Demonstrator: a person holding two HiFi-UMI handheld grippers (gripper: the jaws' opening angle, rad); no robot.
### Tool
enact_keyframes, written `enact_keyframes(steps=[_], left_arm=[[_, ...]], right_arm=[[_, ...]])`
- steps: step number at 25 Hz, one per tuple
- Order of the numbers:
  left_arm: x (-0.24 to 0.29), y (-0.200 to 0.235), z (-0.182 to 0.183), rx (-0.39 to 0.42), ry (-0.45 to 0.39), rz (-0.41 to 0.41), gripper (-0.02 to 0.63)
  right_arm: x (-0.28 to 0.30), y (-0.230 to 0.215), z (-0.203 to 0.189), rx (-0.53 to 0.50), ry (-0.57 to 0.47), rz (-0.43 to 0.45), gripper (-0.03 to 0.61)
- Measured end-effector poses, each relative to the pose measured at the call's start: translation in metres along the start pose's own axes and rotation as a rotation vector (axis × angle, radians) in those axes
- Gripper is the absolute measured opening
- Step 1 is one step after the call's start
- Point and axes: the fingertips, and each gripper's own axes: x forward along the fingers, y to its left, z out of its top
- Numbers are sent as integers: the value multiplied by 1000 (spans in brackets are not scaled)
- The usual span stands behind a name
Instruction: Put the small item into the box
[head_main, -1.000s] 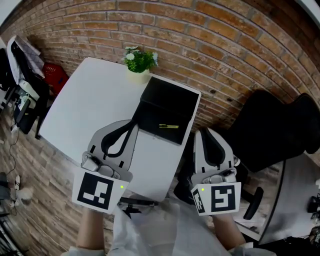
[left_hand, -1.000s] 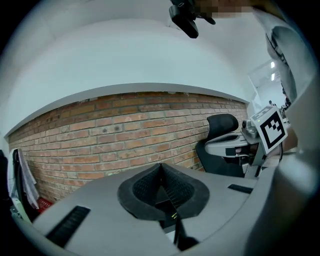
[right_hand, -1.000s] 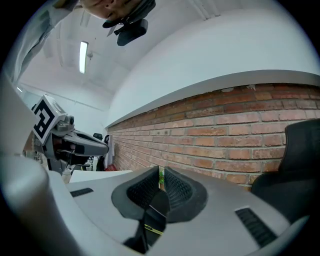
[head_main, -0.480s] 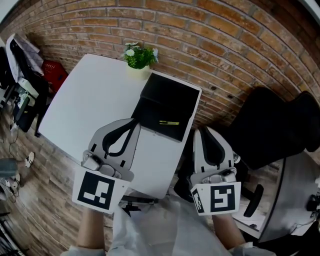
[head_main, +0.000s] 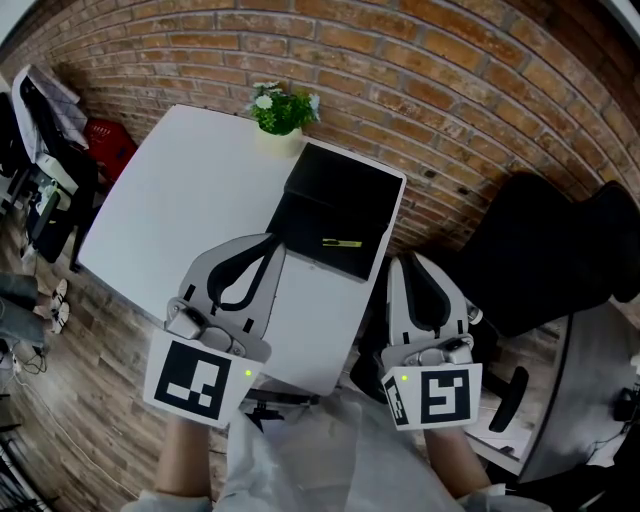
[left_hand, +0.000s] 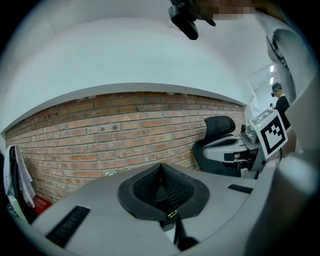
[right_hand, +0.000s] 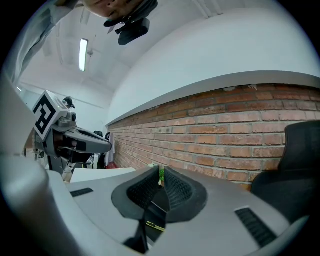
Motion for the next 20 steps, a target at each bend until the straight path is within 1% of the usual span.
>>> enact_keyframes(steps=[20], left_arm=[[-3,-2,0,-7,-4,-3,18]], right_arm=[[-1,6,-2,-11,10,16,60]])
